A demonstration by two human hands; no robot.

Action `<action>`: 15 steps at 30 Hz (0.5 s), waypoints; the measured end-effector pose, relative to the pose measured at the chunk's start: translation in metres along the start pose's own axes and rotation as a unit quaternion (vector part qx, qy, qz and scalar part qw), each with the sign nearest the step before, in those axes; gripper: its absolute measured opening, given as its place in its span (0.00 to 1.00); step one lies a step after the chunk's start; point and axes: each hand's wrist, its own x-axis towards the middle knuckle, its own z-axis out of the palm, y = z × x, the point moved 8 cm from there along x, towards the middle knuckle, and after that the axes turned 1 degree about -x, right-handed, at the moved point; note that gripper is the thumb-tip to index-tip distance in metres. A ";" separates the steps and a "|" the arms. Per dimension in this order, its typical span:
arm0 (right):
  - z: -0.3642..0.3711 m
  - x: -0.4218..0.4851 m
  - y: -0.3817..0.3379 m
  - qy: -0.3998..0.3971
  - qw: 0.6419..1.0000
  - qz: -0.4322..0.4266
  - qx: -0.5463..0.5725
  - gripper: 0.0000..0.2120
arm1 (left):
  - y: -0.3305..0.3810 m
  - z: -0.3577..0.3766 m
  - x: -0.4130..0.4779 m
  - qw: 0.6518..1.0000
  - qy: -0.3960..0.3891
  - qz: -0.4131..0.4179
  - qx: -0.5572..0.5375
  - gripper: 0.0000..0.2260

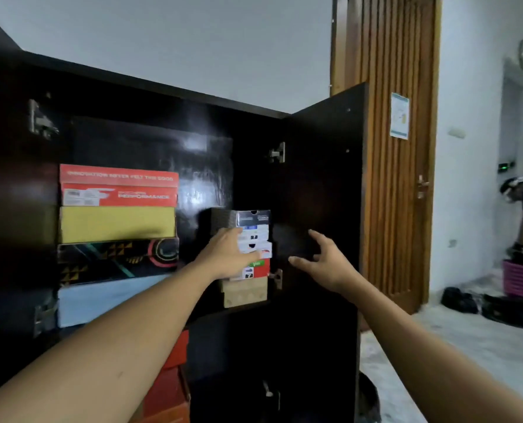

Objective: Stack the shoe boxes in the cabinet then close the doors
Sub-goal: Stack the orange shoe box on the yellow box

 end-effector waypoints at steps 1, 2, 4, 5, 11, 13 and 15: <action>-0.020 -0.012 0.014 0.005 1.000 0.028 -0.012 0.46 | 0.016 0.020 -0.002 1.000 -0.021 0.010 -0.014 0.40; -0.034 -0.020 0.026 0.003 0.999 0.045 -0.014 0.46 | 0.029 0.036 -0.002 0.999 -0.037 0.016 -0.024 0.40; -0.068 -0.043 0.043 0.010 0.997 0.076 -0.032 0.46 | 0.058 0.072 -0.001 0.996 -0.073 0.037 -0.029 0.40; -0.085 -0.053 0.055 0.019 0.994 0.094 -0.045 0.45 | 0.077 0.088 -0.002 0.994 -0.086 0.056 -0.034 0.39; -0.167 -0.130 0.121 0.113 0.964 0.198 -0.137 0.44 | 0.177 0.199 -0.022 0.968 -0.183 0.145 -0.095 0.38; -0.183 -0.155 0.144 0.129 0.954 0.228 -0.149 0.44 | 0.201 0.235 -0.030 0.957 -0.212 0.166 -0.108 0.38; -0.198 -0.178 0.170 0.138 0.942 0.264 -0.154 0.43 | 0.221 0.271 -0.038 0.945 -0.242 0.184 -0.119 0.38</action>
